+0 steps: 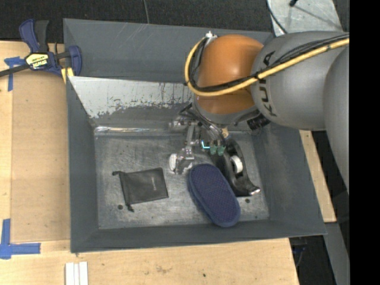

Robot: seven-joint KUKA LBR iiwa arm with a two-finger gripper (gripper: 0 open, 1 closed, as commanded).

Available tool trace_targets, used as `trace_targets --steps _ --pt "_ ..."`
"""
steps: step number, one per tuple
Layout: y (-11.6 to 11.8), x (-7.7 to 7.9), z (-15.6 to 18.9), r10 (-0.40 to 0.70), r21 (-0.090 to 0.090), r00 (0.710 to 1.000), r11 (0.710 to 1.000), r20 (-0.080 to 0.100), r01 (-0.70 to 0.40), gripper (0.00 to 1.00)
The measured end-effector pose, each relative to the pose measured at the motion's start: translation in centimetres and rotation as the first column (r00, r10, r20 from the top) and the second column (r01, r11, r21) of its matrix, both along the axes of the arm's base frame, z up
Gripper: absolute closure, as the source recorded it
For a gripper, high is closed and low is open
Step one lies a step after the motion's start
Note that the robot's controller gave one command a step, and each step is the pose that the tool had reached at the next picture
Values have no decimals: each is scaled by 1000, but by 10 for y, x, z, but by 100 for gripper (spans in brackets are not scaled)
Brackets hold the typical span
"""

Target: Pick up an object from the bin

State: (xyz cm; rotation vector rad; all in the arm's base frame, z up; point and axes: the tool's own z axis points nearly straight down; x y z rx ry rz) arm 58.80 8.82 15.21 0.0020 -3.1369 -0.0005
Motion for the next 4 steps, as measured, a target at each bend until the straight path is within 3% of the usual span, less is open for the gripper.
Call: trace_targets --steps 1,2,3,4 --pt "-53 -13 -12 -292 -2 956 956 5 292 0" --pt "-91 -21 -31 -202 -2 979 979 5 202 0" --pt "-92 -10 -74 -168 3 986 986 2 168 0" --pt "-90 -11 -70 -167 5 986 986 -6 167 100"
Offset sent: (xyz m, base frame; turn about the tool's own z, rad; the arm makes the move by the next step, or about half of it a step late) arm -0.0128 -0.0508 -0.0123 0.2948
